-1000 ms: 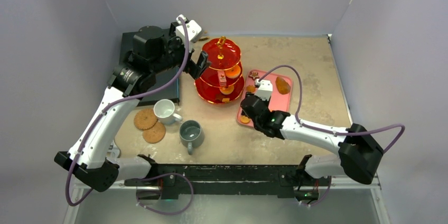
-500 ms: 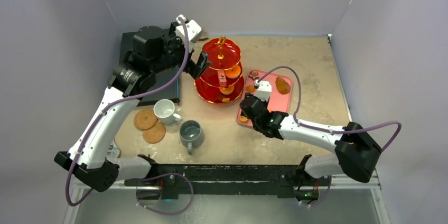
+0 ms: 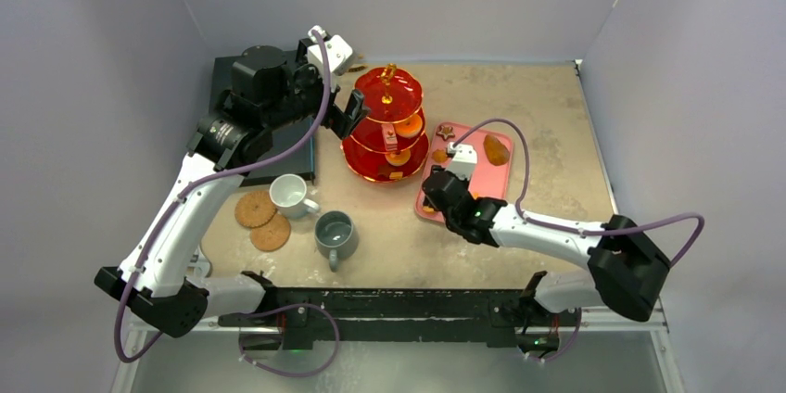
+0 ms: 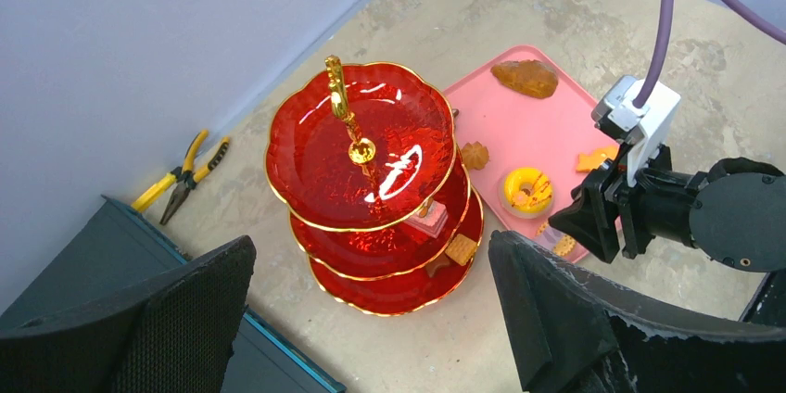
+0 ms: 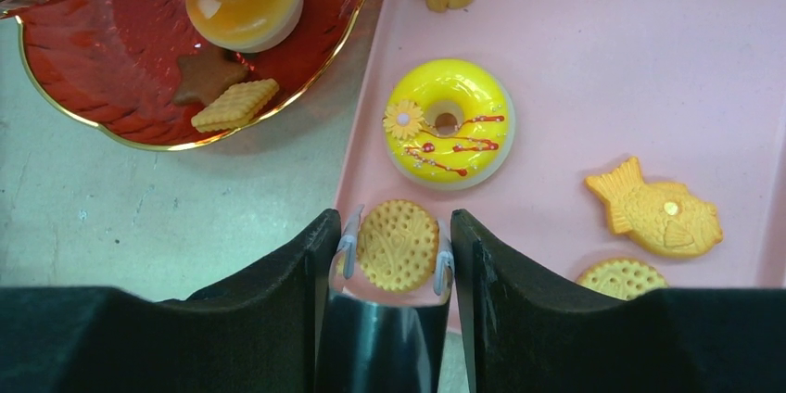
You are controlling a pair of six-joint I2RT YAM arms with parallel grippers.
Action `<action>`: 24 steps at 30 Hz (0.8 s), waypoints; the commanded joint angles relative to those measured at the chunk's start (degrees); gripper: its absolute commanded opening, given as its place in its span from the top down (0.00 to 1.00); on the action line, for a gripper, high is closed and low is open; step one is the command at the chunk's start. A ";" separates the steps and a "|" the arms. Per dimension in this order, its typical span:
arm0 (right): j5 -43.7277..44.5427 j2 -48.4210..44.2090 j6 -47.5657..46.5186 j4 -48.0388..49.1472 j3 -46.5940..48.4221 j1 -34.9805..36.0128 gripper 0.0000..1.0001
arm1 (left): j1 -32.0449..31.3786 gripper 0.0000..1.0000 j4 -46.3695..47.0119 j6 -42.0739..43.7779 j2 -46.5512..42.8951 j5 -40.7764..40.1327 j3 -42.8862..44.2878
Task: Serve the afternoon tea
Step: Pick up the desert from the tray.
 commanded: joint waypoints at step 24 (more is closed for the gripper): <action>2.88 -11.77 -0.85 1.94 -2.28 -0.13 1.00 | 0.08 0.04 1.27 0.60 -1.34 0.77 -0.16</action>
